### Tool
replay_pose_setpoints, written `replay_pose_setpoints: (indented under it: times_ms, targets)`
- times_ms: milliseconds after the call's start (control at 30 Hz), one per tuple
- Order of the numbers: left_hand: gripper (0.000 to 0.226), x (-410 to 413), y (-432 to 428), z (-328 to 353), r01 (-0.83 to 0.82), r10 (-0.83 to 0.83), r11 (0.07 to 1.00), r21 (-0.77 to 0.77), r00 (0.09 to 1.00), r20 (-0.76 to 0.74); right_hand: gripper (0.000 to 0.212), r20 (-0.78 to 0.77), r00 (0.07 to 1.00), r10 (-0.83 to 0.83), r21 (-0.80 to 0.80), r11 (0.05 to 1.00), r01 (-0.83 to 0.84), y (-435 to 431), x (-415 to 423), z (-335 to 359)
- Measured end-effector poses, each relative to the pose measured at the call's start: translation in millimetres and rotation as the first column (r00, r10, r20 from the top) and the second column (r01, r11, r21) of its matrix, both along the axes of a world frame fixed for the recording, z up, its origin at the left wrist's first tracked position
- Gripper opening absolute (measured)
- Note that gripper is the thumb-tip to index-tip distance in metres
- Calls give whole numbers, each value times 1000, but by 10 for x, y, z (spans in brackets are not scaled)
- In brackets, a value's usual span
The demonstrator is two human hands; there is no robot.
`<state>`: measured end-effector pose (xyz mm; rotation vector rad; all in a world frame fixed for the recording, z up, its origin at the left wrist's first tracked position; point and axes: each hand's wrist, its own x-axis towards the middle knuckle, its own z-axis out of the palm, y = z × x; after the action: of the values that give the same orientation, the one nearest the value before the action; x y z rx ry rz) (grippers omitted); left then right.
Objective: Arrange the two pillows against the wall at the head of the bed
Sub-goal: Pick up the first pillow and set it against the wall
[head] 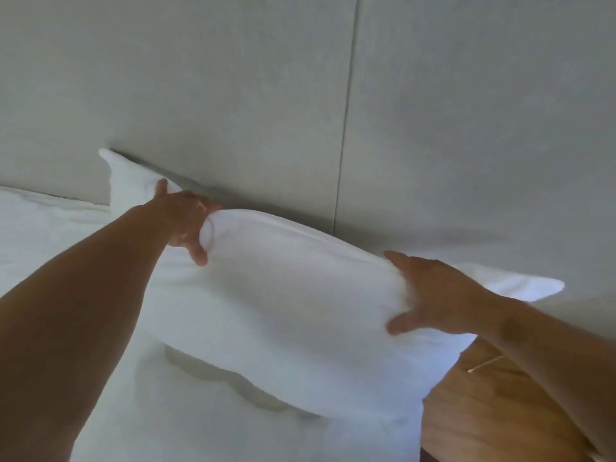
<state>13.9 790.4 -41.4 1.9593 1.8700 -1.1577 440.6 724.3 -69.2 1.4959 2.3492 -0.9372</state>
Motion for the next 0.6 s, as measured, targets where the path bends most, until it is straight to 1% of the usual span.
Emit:
replay_pose_setpoints:
  times_ms: [67,100,133,200,233,300,367,433,533,600]
  targets:
    - [127,-84,-48,26,-11,11,1000,-15,1000,-8,115,139,990,-10,43,999,4,27,55,13]
    - [119,-150,-74,58,-9,9,1000,-3,1000,-13,109,171,985,-22,58,998,13,39,71,24]
    - [107,-222,-111,90,-1,1,1000,20,1000,-18,104,174,984,-45,65,997,34,48,80,45]
    - [75,-338,-207,154,34,-31,995,95,999,-30,89,129,987,-93,72,994,85,64,85,89]
    - [62,-370,-263,188,66,-60,988,136,997,-49,79,112,988,-110,79,992,101,59,72,114]
    - [44,-387,-358,264,153,-136,969,192,986,-99,55,108,988,-115,97,990,105,28,38,171]
    - [36,-396,-407,370,191,-171,958,214,979,-109,42,99,989,-114,101,989,104,4,33,259]
    - [36,-432,-418,506,184,-166,959,216,981,-97,38,88,988,-128,107,987,118,19,45,399]
    - [37,-494,-388,674,189,-182,958,217,982,-52,42,130,984,-118,142,985,99,125,79,637]
    - [37,-481,-357,766,158,-160,959,234,987,-9,43,145,983,-117,181,979,90,224,97,730]
